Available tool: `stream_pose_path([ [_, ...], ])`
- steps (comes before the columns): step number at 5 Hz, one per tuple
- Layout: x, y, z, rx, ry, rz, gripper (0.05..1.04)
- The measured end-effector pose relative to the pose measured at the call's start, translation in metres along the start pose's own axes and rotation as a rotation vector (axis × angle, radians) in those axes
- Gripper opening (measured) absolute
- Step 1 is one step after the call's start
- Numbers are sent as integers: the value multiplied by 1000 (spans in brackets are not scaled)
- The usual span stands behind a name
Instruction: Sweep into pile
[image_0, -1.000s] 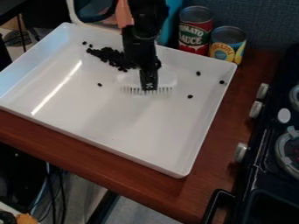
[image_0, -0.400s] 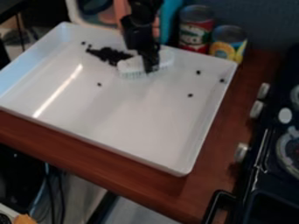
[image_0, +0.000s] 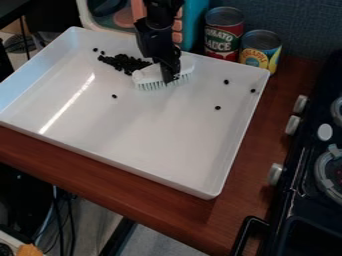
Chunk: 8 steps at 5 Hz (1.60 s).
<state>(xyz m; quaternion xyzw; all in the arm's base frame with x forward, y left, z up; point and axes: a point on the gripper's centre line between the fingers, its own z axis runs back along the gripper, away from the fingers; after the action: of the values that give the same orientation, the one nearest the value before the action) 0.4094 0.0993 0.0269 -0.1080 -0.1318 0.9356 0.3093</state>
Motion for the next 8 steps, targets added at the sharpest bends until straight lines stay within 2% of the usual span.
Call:
stream_pose_path([
  [1, 7, 0, 2, 6, 29, 29, 685],
  [2, 31, 3, 11, 54, 49, 60, 685],
  [4, 49, 12, 58, 59, 225, -16, 685],
  [5, 61, 15, 63, 58, 276, -120, 685],
  [6, 73, 13, 62, 91, 224, -349, 685],
  [7, 90, 9, 38, 232, 193, -521, 685],
  [8, 95, 12, 40, 336, 107, -660, 685],
])
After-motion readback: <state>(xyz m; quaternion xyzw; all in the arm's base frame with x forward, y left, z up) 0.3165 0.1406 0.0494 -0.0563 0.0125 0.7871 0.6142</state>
